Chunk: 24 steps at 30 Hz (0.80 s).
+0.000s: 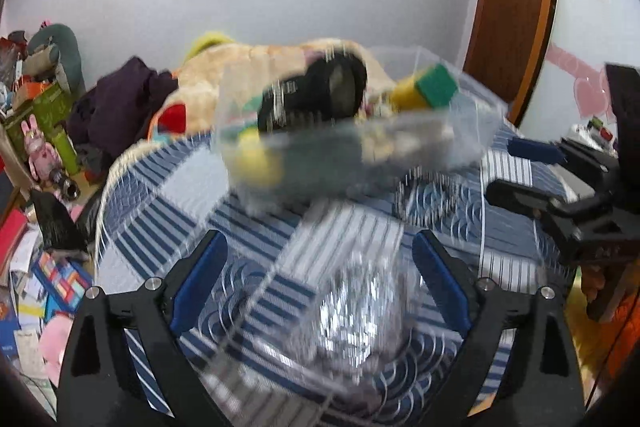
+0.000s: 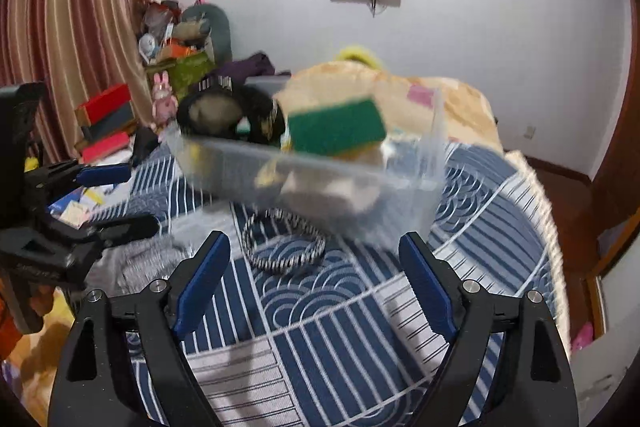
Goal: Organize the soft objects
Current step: 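Grasp the braided cord with the right tool while the left tool grasps the bagged grey knit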
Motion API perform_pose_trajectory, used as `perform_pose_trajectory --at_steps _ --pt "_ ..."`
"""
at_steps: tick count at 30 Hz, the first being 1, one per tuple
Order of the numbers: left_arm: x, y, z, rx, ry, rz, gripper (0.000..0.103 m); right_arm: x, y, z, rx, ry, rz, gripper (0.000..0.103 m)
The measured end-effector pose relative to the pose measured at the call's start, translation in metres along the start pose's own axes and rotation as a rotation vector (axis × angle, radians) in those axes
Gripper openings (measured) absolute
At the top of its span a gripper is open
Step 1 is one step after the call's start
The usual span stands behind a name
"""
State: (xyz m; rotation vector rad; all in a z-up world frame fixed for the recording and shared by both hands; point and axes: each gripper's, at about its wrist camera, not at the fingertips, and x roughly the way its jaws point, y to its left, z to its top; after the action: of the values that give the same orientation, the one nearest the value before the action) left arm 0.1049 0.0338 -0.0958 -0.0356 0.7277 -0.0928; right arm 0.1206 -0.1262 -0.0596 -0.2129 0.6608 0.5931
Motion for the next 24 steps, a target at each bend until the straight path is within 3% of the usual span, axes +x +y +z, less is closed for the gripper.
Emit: perform_pose_trajectory --at_steps 7,11,16,21,24 --pt "0.014 -0.006 -0.032 -0.011 0.077 -0.021 0.095 0.021 0.009 -0.011 -0.001 0.07 0.033 0.084" --pt "0.018 -0.009 -0.041 -0.008 0.062 -0.02 0.091 0.031 0.019 -0.009 -0.032 0.099 0.028 0.073" --pt "0.016 -0.011 -0.039 -0.003 0.041 -0.032 0.069 0.046 0.025 -0.004 -0.076 0.136 0.003 0.057" --pt "0.017 -0.008 -0.035 -0.027 0.029 -0.04 0.046 0.042 0.024 -0.007 -0.083 0.13 0.016 0.028" --pt "0.014 -0.006 -0.036 -0.036 0.012 -0.04 0.039 0.039 0.023 -0.009 -0.089 0.122 0.016 0.015"
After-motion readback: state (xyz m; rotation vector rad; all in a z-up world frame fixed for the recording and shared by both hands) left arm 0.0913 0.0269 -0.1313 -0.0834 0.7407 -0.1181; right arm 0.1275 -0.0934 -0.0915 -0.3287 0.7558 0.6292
